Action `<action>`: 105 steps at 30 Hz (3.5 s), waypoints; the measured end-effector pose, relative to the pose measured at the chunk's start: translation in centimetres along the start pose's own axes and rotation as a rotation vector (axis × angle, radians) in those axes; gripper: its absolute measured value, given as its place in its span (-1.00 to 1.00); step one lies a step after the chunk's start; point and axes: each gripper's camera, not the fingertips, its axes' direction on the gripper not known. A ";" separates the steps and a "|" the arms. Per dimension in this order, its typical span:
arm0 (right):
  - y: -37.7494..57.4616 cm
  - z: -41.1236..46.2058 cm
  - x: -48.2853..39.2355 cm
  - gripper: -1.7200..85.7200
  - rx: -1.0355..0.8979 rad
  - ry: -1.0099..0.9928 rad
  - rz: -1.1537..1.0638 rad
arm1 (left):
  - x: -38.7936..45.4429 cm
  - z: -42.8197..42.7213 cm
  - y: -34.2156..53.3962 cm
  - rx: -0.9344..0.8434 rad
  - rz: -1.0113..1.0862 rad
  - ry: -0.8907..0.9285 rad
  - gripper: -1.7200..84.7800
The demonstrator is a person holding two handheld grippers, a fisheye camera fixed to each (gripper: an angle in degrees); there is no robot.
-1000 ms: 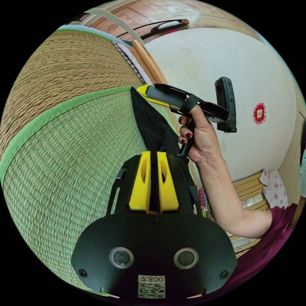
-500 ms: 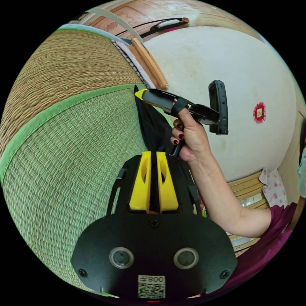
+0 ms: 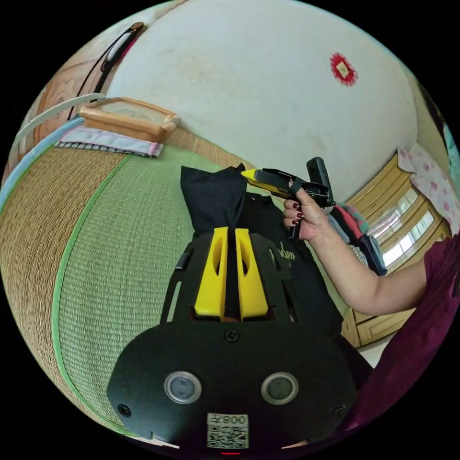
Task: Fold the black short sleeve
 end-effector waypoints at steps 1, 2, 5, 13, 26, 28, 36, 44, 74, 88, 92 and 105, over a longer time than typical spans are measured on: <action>1.1 -0.2 1.8 -0.94 -0.009 -0.004 0.042 | 0.3 0.4 -0.1 -0.019 0.007 -0.004 -0.89; 1.6 -0.3 2.6 -0.94 -0.009 -0.009 0.059 | 0.6 1.2 -0.3 -0.045 0.010 -0.008 -0.89; 3.7 -0.2 5.9 -0.94 -0.017 -0.013 0.127 | 0.8 2.5 -0.7 -0.083 -0.019 -0.006 -0.89; 6.2 -0.2 11.0 -0.94 -0.073 0.005 0.179 | 1.7 4.1 -2.4 -0.142 -0.028 -0.007 -0.84; 7.3 -2.7 10.7 -0.96 -0.011 0.093 0.114 | 2.5 1.7 -6.1 -0.105 -0.049 -0.082 -0.86; 5.1 -0.8 8.7 -0.96 -0.033 0.100 0.028 | 2.6 2.2 -7.2 -0.126 -0.021 -0.114 -0.87; -1.0 9.6 5.5 -0.96 -0.212 0.245 -0.152 | 1.8 3.8 -9.8 -0.178 -0.039 -0.174 -0.95; -1.6 10.7 7.5 -0.96 -0.236 0.259 -0.130 | 2.0 3.6 -11.9 -0.164 -0.045 -0.187 -0.96; 13.6 -11.7 12.7 -0.96 -0.092 0.361 -0.088 | 2.2 6.3 -20.7 -0.254 0.072 -0.235 -0.96; 34.3 -31.5 22.9 -0.96 0.015 0.536 0.392 | 1.7 5.6 -23.3 -0.308 0.074 -0.263 -0.96; 35.2 -32.9 23.0 -0.96 0.017 0.552 0.379 | 1.2 5.4 -24.0 -0.318 0.057 -0.264 -0.96; 38.6 -40.9 22.9 -0.96 0.096 0.521 0.429 | -1.3 -1.0 -23.4 -0.198 -0.176 -0.099 -0.96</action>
